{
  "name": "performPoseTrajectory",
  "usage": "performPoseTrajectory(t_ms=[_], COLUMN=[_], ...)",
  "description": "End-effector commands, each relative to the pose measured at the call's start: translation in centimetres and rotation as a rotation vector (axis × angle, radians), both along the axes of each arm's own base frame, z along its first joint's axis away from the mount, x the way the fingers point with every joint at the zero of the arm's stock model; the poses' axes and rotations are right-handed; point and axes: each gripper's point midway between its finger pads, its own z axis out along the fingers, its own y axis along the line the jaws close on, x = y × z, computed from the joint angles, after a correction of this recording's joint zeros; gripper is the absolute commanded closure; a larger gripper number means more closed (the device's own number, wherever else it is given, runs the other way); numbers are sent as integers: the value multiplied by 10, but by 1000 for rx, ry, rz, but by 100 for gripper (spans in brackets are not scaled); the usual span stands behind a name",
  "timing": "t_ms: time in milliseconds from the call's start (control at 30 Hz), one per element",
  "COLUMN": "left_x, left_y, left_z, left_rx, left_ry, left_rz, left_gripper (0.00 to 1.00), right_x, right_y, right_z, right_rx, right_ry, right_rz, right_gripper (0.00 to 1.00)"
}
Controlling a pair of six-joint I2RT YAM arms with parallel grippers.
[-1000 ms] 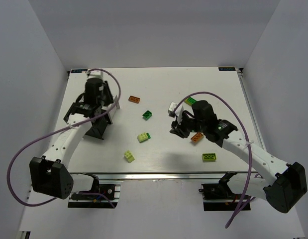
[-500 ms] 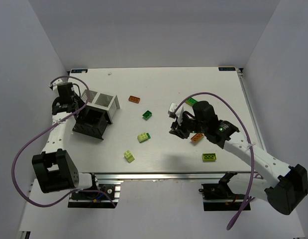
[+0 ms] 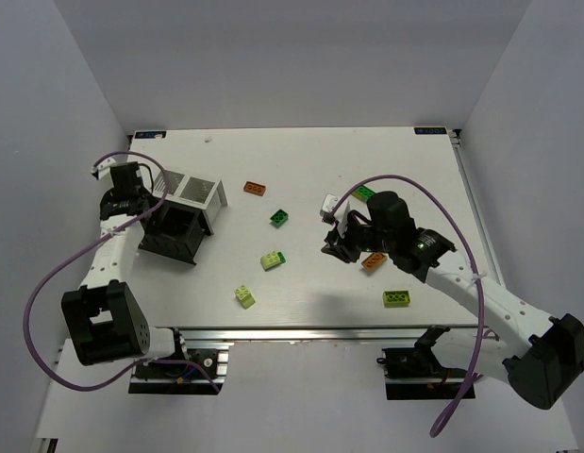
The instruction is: Sort the legos into containers by color
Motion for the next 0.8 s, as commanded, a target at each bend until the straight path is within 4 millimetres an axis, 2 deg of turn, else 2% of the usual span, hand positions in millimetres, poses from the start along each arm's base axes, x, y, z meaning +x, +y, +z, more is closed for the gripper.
performPoseTrajectory(t_ms=[0,33,167,300,400,500,533,567,633,667,767], left_x=[-7,-7,-8,-8,-7,-3,-2,-1,-4,-8,-19], left_y=[8,8,8,5,0,-22,-47,-60,-94,-120,-177], left_z=[6,6,11,19,28,50,48,69,81,89,89], left_rx=[11,13,9,1,-4,-21,-77,-62,-115,-175,-270], left_ry=[-14,-14,-26,-48,-71,-149,-173,-259,-338,-406,-442], left_rz=[55,59,64,54,22,-128,-253,-347,-502,-612,-795], left_gripper=[63,52,33,24,23,23,25,25,26,26,23], right_x=[-2,-2,-2,-1,-2,-3,-7,-9,-19,-21,-20], right_y=[5,5,5,5,5,5,7,7,9,9,12], right_z=[3,2,3,1,-1,1,2,3,2,1,-14], right_rx=[20,19,18,15,7,11,13,16,25,17,-28], right_ry=[-10,-8,-11,-9,-5,-16,-24,-34,-42,-69,-135], right_rz=[20,20,22,22,25,40,74,93,159,194,289], right_gripper=[65,64,63,62,60,56,52,50,46,44,36])
